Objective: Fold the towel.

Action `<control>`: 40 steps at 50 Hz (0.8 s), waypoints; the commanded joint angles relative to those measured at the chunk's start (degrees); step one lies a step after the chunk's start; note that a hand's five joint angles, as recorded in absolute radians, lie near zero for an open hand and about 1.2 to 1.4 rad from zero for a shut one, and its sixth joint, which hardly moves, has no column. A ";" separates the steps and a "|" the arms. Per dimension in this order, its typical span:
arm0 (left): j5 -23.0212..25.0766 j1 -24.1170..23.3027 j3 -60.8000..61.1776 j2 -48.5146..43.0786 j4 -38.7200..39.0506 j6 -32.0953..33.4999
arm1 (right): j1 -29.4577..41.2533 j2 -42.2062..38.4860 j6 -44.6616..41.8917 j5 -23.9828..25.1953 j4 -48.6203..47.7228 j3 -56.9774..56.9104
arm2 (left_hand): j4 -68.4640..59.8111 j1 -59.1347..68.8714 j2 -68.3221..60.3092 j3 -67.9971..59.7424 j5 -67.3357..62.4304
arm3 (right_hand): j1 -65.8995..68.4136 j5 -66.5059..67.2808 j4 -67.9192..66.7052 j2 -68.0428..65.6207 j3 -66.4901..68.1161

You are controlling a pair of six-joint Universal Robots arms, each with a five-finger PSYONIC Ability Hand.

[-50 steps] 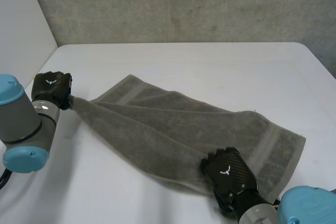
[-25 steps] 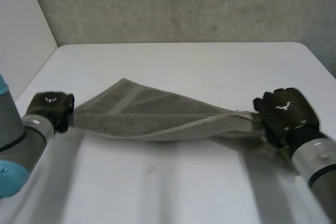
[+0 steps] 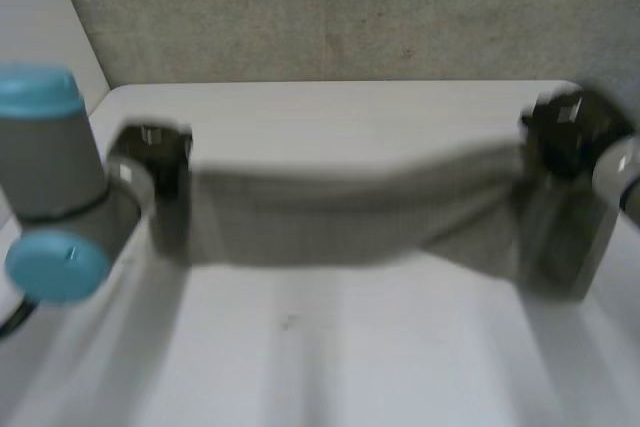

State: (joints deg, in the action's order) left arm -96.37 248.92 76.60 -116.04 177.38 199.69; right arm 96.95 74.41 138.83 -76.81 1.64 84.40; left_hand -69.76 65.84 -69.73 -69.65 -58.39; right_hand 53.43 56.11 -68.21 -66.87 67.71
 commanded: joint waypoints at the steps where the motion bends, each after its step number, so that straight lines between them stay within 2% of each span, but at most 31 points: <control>1: -2.42 -0.10 -31.03 -4.98 12.08 -0.53 | 1.93 -1.72 3.55 -4.31 -22.55 -15.14 | -10.24 14.16 -10.27 -10.35 -11.61 | 26.57 13.89 -11.79 -13.13 12.29; 3: -2.42 -0.10 -34.04 -5.24 14.64 -0.53 | 2.54 -1.20 5.91 -4.49 -33.49 -16.46 | -10.24 14.16 -10.27 -10.35 -11.61 | 26.57 13.89 -11.79 -13.13 12.29; 7: -2.51 -0.19 -33.64 -4.72 19.23 -0.53 | 2.63 -1.19 8.30 -4.22 -38.37 -15.93 | -10.24 14.16 -10.27 -10.35 -11.61 | 26.57 13.89 -11.79 -13.13 12.29; 10: -2.60 -0.54 -31.52 -4.28 19.32 -0.71 | 2.54 -1.11 9.88 -2.39 -35.14 -14.19 | -10.24 14.16 -10.27 -10.35 -11.61 | 26.57 13.89 -11.79 -13.13 12.29; 11: -2.60 -0.80 -28.30 -3.50 19.50 -0.79 | 2.37 -1.19 10.06 -0.38 -31.90 -12.96 | -10.24 14.16 -10.27 -10.35 -11.61 | 26.57 13.89 -11.79 -13.13 12.29; 12: -2.25 -0.72 -24.09 -2.44 19.85 -0.88 | 2.37 -1.19 10.06 -0.36 -31.87 -12.95 | -10.24 14.16 -10.27 -10.35 -11.61 | 26.57 13.89 -11.79 -13.13 12.29; 14: -1.98 -0.45 -19.70 -1.56 20.28 -0.88 | 2.28 -1.72 9.97 4.80 -23.74 -10.41 | -10.24 14.16 -10.27 -10.35 -11.61 | 26.57 13.89 -11.79 -13.13 12.29; 15: -1.89 -0.02 -15.39 -0.95 21.16 -0.88 | 2.28 -1.72 9.97 4.83 -23.70 -10.40 | -10.24 14.16 -10.27 -10.35 -11.61 | 26.57 13.89 -11.79 -13.13 12.29; 16: -1.89 -0.01 -15.35 -0.94 21.17 -0.88 | 2.28 -2.24 9.36 7.27 -19.87 -9.01 | -10.24 14.16 -10.27 -10.35 -11.61 | 26.57 13.89 -11.79 -13.13 12.29; 18: -1.63 0.34 -6.60 -0.50 23.27 -0.71 | 2.28 -3.12 8.75 8.86 -16.78 -7.60 | -10.24 14.16 -10.27 -10.35 -11.61 | 26.57 13.89 -11.79 -13.13 12.29; 21: -1.45 0.69 -2.16 -0.41 23.98 -0.62 | 2.10 -5.84 7.17 10.63 -13.69 -4.61 | -10.24 14.16 -10.27 -10.35 -11.61 | 26.57 13.89 -11.79 -13.13 12.29; 26: -0.49 1.04 11.17 -1.99 28.45 -0.09 | 2.19 -9.35 4.35 10.63 -13.32 0.31 | -10.24 14.16 -10.27 -10.35 -11.61 | 26.57 13.89 -11.79 -13.13 12.29; 32: -0.49 1.04 16.38 -3.58 29.43 0.09 | 2.19 -15.42 3.64 9.84 -13.06 4.36 | -10.24 14.16 -10.27 -10.35 -11.61 | 26.57 13.89 -11.79 -13.13 12.29; 36: -0.66 1.30 19.89 -2.88 28.20 0.17 | 2.10 -15.61 4.34 8.52 -12.80 5.60 | -10.24 14.16 -10.27 -10.35 -11.61 | 26.57 13.89 -11.79 -13.13 12.29; 40: -0.75 2.53 23.40 1.50 24.61 0.17 | 2.10 -12.28 4.78 4.06 -12.45 8.31 | -10.24 14.16 -10.27 -10.35 -11.61 | 26.57 13.89 -11.79 -13.13 12.29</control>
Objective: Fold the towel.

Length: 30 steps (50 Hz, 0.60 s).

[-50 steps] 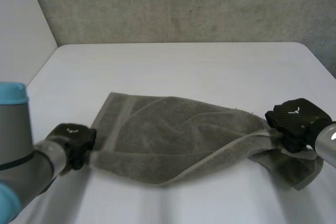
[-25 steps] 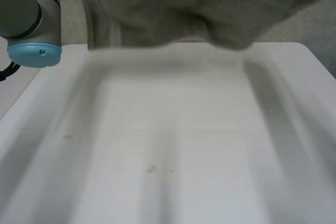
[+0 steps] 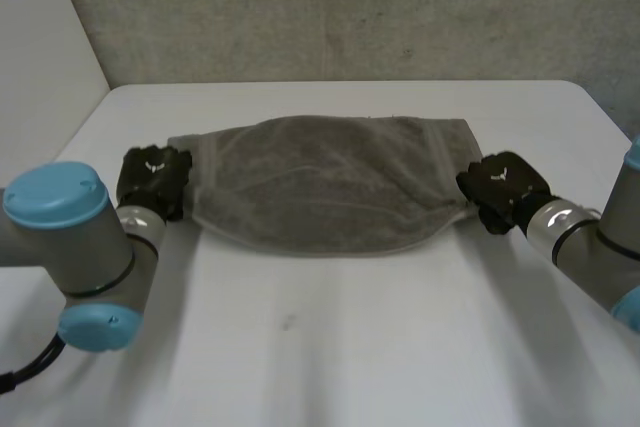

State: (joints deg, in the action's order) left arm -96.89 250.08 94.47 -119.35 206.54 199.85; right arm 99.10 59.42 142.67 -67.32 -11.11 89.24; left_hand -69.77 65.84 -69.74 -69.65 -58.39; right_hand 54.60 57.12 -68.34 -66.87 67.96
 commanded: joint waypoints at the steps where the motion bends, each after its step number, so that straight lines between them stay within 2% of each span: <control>1: -0.22 1.38 5.55 4.83 -4.56 0.01 | -0.05 4.55 0.86 -6.93 0.91 4.70 | -10.23 14.16 -10.26 -10.35 -11.61 | 25.40 12.88 -11.66 -13.13 12.04; 6: -0.22 3.05 9.42 10.37 -12.30 0.01 | -0.58 9.12 -0.28 -7.83 5.20 8.04 | -10.23 14.16 -10.26 -10.35 -11.61 | 25.40 12.88 -11.66 -13.13 12.04; 7: -0.31 3.74 10.64 12.45 -15.87 0.10 | -0.58 9.14 -0.29 -7.83 5.22 8.05 | -10.23 14.16 -10.26 -10.35 -11.61 | 25.40 12.88 -11.66 -13.13 12.04; 8: -0.31 4.36 11.87 14.65 -19.90 0.10 | -1.19 10.79 -0.81 -7.83 8.35 8.84 | -10.23 14.16 -10.26 -10.35 -11.61 | 25.40 12.88 -11.66 -13.13 12.04; 9: -0.31 4.37 11.88 14.67 -19.95 0.10 | -2.06 12.72 -1.94 -7.91 12.48 9.54 | -10.23 14.16 -10.26 -10.35 -11.61 | 25.40 12.88 -11.66 -13.13 12.04; 10: -0.31 4.89 12.66 16.94 -24.38 0.10 | -2.07 12.74 -1.96 -7.91 12.52 9.55 | -10.23 14.16 -10.26 -10.35 -11.61 | 25.40 12.88 -11.66 -13.13 12.04; 11: -0.31 4.89 12.67 16.96 -24.43 0.10 | -3.03 14.83 -3.96 -7.91 17.30 9.90 | -10.23 14.16 -10.26 -10.35 -11.61 | 25.40 12.88 -11.66 -13.13 12.04; 12: -0.23 5.16 13.11 18.96 -28.87 0.10 | -4.26 16.85 -6.50 -7.91 22.14 10.07 | -10.23 14.16 -10.26 -10.35 -11.61 | 25.40 12.88 -11.66 -13.13 12.04; 13: -0.05 5.42 13.37 20.81 -32.91 0.01 | -4.27 16.87 -6.53 -7.91 22.18 10.08 | -10.23 14.16 -10.26 -10.35 -11.61 | 25.40 12.88 -11.66 -13.13 12.04; 14: -0.05 5.42 13.37 20.83 -32.95 0.01 | -5.31 18.53 -9.22 -7.83 25.93 10.08 | -10.23 14.16 -10.26 -10.35 -11.61 | 25.40 12.88 -11.66 -13.13 12.04; 15: 0.04 5.42 13.37 22.04 -36.35 0.01 | -5.76 19.59 -11.95 -7.83 29.53 9.99 | -10.23 14.16 -10.26 -10.35 -11.61 | 25.40 12.88 -11.66 -13.13 12.04; 16: 0.13 5.33 13.29 22.93 -38.30 0.01 | -5.76 19.60 -11.97 -7.83 29.57 9.99 | -10.23 14.16 -10.26 -10.35 -11.61 | 25.40 12.88 -11.66 -13.13 12.04; 19: 0.22 5.33 12.32 23.29 -38.84 0.10 | -5.68 19.95 -15.04 -7.82 31.50 8.42 | -10.23 14.16 -10.26 -10.35 -11.61 | 25.40 12.88 -11.66 -13.13 12.04; 24: 0.39 5.42 8.89 22.06 -37.44 0.54 | -5.50 17.58 -14.08 -8.00 27.55 3.84 | -10.23 14.16 -10.26 -10.35 -11.61 | 25.40 12.88 -11.66 -13.13 12.04; 26: 0.39 5.33 3.38 15.42 -34.47 2.11 | -3.23 12.51 -12.34 -8.00 23.61 -0.36 | -10.23 14.16 -10.26 -10.35 -11.61 | 25.40 12.88 -11.66 -13.13 12.04; 30: 0.30 5.51 -1.57 9.14 -31.64 3.61 | 1.97 6.33 -10.83 -8.44 19.02 -6.36 | -10.23 14.16 -10.26 -10.35 -11.61 | 25.40 12.88 -11.66 -13.13 12.04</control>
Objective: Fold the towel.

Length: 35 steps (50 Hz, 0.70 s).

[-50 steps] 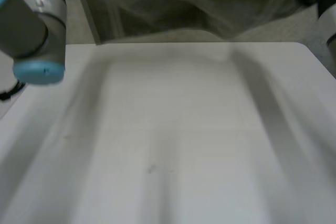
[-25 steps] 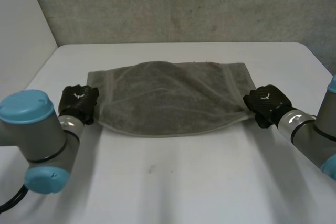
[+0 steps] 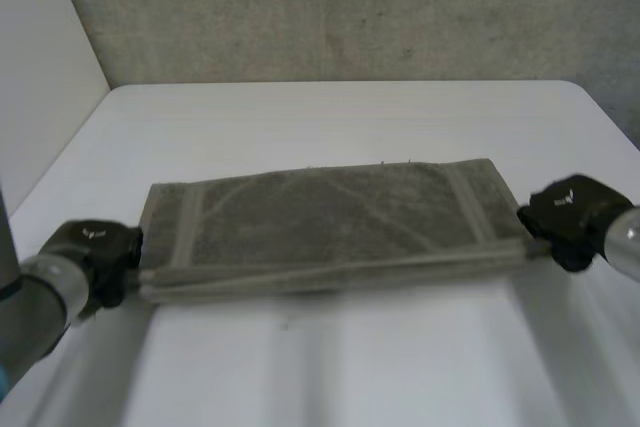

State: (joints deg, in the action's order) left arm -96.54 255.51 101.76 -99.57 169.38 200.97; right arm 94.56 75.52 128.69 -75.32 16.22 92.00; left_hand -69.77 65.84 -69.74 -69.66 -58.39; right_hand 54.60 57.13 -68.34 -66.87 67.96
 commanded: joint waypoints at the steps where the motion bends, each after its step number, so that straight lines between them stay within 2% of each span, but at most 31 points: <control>1: -0.14 -0.01 -11.73 -13.95 7.09 3.20 | 8.08 -13.18 3.49 -1.14 -10.57 -12.07 | -10.23 14.16 -10.26 -10.34 -11.61 | 25.40 12.87 -11.66 -13.13 12.04; 3: -0.23 -0.19 -14.39 -16.98 8.69 3.56 | 8.97 -16.46 3.76 -2.20 -12.88 -14.92 | -10.23 14.16 -10.26 -10.34 -11.61 | 25.40 12.87 -11.66 -13.13 12.04; 5: -0.23 -0.45 -20.95 -23.10 12.19 4.26 | 9.94 -23.20 3.58 -4.74 -17.16 -20.69 | -10.23 14.16 -10.26 -10.34 -11.61 | 25.40 12.87 -11.66 -13.13 12.04; 6: -0.23 -0.45 -20.99 -23.13 12.20 4.26 | 9.94 -23.23 3.58 -4.75 -17.18 -20.72 | -10.23 14.16 -10.26 -10.34 -11.61 | 25.40 12.87 -11.66 -13.13 12.04; 8: -0.49 -0.54 -24.41 -26.03 13.61 4.61 | 11.25 -29.18 3.23 -6.68 -21.82 -26.14 | -10.23 14.16 -10.26 -10.34 -11.61 | 25.40 12.87 -11.66 -13.13 12.04; 11: -0.49 -0.63 -31.36 -31.57 14.84 5.75 | 11.61 -32.11 3.14 -7.13 -24.30 -29.07 | -10.23 14.16 -10.26 -10.34 -11.61 | 25.40 12.87 -11.66 -13.13 12.04; 13: -0.31 -0.72 -38.62 -36.90 14.84 7.41 | 11.61 -37.70 2.97 -7.39 -27.19 -35.19 | -10.23 14.16 -10.26 -10.34 -11.61 | 25.40 12.87 -11.66 -13.13 12.04; 17: -0.31 -0.89 -43.57 -40.71 14.84 9.53 | 11.70 -42.39 2.18 -7.13 -27.29 -40.67 | -10.23 14.16 -10.26 -10.34 -11.61 | 25.40 12.87 -11.66 -13.13 12.04; 18: -0.14 -0.98 -44.71 -41.75 15.10 10.32 | 11.70 -43.87 1.83 -7.30 -27.29 -42.32 | -10.23 14.16 -10.26 -10.34 -11.61 | 21.96 9.43 -8.22 -9.69 8.60; 19: -0.14 -0.98 -44.72 -41.76 15.10 10.32 | 11.70 -45.01 1.56 -7.74 -27.29 -43.47 | -10.23 14.16 -10.26 -10.34 -11.61 | -13.38 -25.91 27.12 25.65 -26.74; 20: 0.04 -1.07 -45.07 -42.37 15.36 10.58 | 11.70 -45.03 1.56 -7.74 -27.29 -43.48 | 11.57 -7.63 11.54 11.45 10.18 | -13.73 -26.26 27.47 26.00 -27.09; 21: 0.04 -1.24 -44.98 -42.64 15.63 10.76 | 11.78 -45.55 1.56 -7.91 -27.38 -44.00 | 59.77 -55.84 59.74 59.66 58.39 | -44.60 -57.13 58.34 56.87 -57.96; 22: 0.04 -1.24 -44.98 -42.64 15.63 10.76 | 11.78 -45.55 1.56 -7.92 -27.38 -44.01 | 59.77 -55.84 59.74 59.66 58.39 | -44.60 -57.13 58.34 56.87 -57.96; 23: 0.21 -1.59 -44.98 -42.64 16.50 10.50 | 11.87 -45.55 1.48 -7.92 -27.64 -44.09 | 52.58 -48.65 52.55 52.46 51.20 | -44.60 -57.13 58.34 56.87 -57.96; 24: 0.21 -2.21 -44.63 -42.38 17.38 10.41 | 11.87 -45.29 1.65 -7.92 -27.73 -44.36 | 59.77 -55.84 59.74 59.66 58.39 | -44.60 -57.13 58.34 56.87 -57.96; 30: 0.21 -3.62 -43.66 -40.18 19.50 10.24 | 11.96 -41.25 4.73 -8.71 -27.99 -43.57 | 59.77 -55.84 59.74 59.66 58.39 | -44.60 -57.13 58.34 56.87 -57.96; 32: 0.04 -3.62 -42.18 -36.33 19.85 10.06 | 11.87 -36.09 11.19 -9.84 -28.43 -40.77 | 59.77 -55.84 59.74 59.66 58.39 | -44.60 -57.13 58.34 56.87 -57.96; 33: 0.04 -3.62 -42.17 -36.31 19.85 10.06 | 11.87 -36.06 11.23 -9.85 -28.43 -40.76 | 59.77 -55.84 59.74 59.66 58.39 | -44.60 -57.13 58.34 56.87 -57.96; 35: 0.04 -3.62 -39.37 -32.12 20.02 9.97 | 11.52 -29.77 17.97 -10.20 -28.43 -35.51 | 59.77 -55.84 59.74 59.66 58.39 | -44.60 -57.13 58.34 56.87 -57.96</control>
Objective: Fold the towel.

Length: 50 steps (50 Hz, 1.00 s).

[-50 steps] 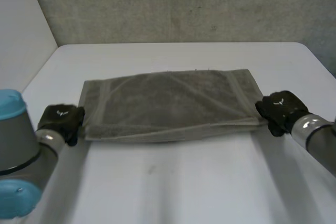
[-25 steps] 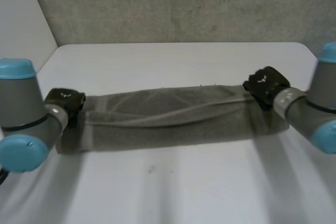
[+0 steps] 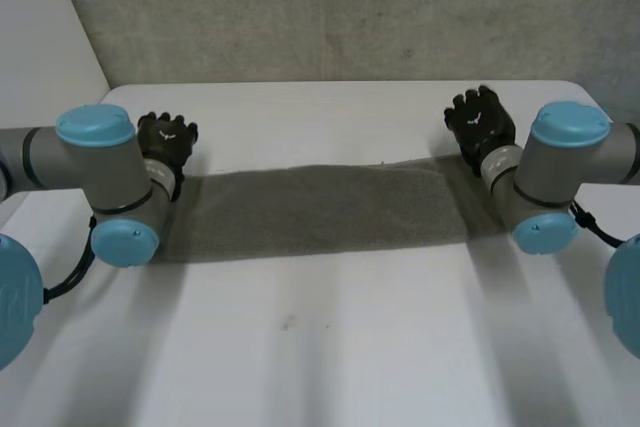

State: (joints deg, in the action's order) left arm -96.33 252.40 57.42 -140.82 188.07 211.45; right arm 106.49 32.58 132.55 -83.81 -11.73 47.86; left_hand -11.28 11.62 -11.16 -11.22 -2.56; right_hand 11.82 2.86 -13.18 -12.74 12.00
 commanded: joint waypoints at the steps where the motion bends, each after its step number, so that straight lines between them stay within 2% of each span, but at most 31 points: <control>1: -0.17 -0.51 4.98 9.16 1.33 -0.51 | -0.40 13.21 14.14 -1.71 -0.49 8.66 | 1.28 -1.62 1.16 1.22 2.56 | -1.82 -2.86 3.18 2.74 -2.00; 3: -0.26 -0.51 8.92 13.62 1.42 -0.60 | -0.75 18.46 17.47 -1.19 1.09 14.69 | 1.28 -1.62 1.16 1.22 2.56 | -1.82 -2.86 3.18 2.74 -2.00; 6: -0.17 -0.42 13.75 17.23 1.51 -1.12 | -1.19 21.64 17.57 -0.92 5.11 19.62 | 1.28 -1.62 1.16 1.22 2.56 | -1.82 -2.86 3.18 2.74 -2.00; 12: -0.09 -0.42 19.31 20.06 3.00 -3.68 | -4.62 22.00 17.83 0.66 13.22 23.42 | 1.28 -1.62 1.16 1.22 2.56 | -1.82 -2.86 3.18 2.74 -2.00; 14: -0.09 -0.42 22.11 21.11 4.75 -5.25 | -6.02 21.13 18.10 1.63 15.50 24.74 | 1.28 -1.62 1.16 1.22 2.56 | 5.79 4.75 -4.43 -4.87 5.61; 20: 0.00 -0.42 24.49 21.73 6.69 -5.87 | -8.57 17.96 17.84 2.42 14.02 25.71 | 1.28 -1.62 1.16 1.22 2.56 | 21.80 20.76 -20.44 -20.88 21.62; 30: 0.00 -0.69 25.37 21.82 7.13 -5.96 | -9.89 14.44 17.04 2.33 9.80 25.71 | 1.28 -1.62 1.16 1.22 2.56 | 27.53 26.50 -26.17 -26.62 27.35; 31: 0.00 -0.69 25.37 21.82 7.13 -5.96 | -9.98 14.09 16.78 2.16 9.19 25.62 | 1.28 -1.62 1.16 1.22 2.56 | 38.02 36.99 -36.66 -37.11 37.85; 32: -0.09 -0.69 25.46 21.91 7.13 -5.96 | -10.07 13.92 16.43 2.07 8.22 25.53 | 1.28 -1.62 1.16 1.22 2.56 | 57.45 56.41 -56.09 -56.53 57.27; 33: 0.00 -0.69 25.81 21.99 7.13 -5.96 | -10.07 13.91 16.43 2.07 8.21 25.53 | 1.28 -1.62 1.16 1.22 2.56 | 57.64 56.60 -56.28 -56.73 57.46; 34: 0.00 -0.69 25.81 22.00 7.13 -5.96 | -10.42 13.91 16.25 1.81 6.65 25.44 | 1.28 -1.62 1.16 1.22 2.56 | 68.07 67.04 -66.72 -67.16 67.90; 36: 0.00 -0.95 26.08 22.43 7.22 -5.96 | -11.12 14.09 16.08 1.45 4.79 25.80 | 1.28 -1.62 1.16 1.22 2.56 | 68.18 67.14 -66.82 -67.26 68.00; 38: 0.00 -1.12 26.25 22.61 7.22 -5.96 | -11.74 14.53 15.55 0.49 3.20 25.97 | 1.28 -1.62 1.16 1.22 2.56 | 68.18 67.14 -66.82 -67.26 68.00; 40: 0.00 -1.30 26.60 23.05 7.13 -5.96 | -12.35 14.97 11.88 -4.49 1.63 25.88 | 1.28 -1.62 1.16 1.22 2.56 | 68.18 67.14 -66.82 -67.26 68.00; 41: 0.00 -1.39 27.04 23.57 7.22 -5.96 | -12.35 14.97 11.86 -4.52 1.62 25.88 | 1.28 -1.62 1.16 1.22 2.56 | 68.18 67.14 -66.82 -67.26 68.00; 43: 0.00 -1.39 27.30 24.19 7.22 -5.96 | -14.28 16.28 6.26 -10.04 1.79 25.71 | 1.28 -1.62 1.16 1.22 2.56 | 68.18 67.14 -66.82 -67.26 68.00; 47: 0.00 -1.39 28.18 25.77 7.22 -5.96 | -16.74 17.60 0.02 -13.30 1.19 25.79 | 1.28 -1.62 1.16 1.22 2.56 | 68.18 67.14 -66.82 -67.26 68.00; 50: 0.00 -1.39 28.71 26.74 7.13 -5.96 | -17.01 18.83 -2.73 -12.97 0.13 25.36 | 1.28 -1.62 1.16 1.22 2.56 | 68.18 67.14 -66.82 -67.26 68.00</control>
State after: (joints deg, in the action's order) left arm -96.33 250.96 84.97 -116.21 195.26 205.49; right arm 91.59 49.01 137.61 -93.86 -10.42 73.65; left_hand -9.57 10.04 -9.45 -9.58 -1.65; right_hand 54.02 55.50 -68.15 -66.92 67.64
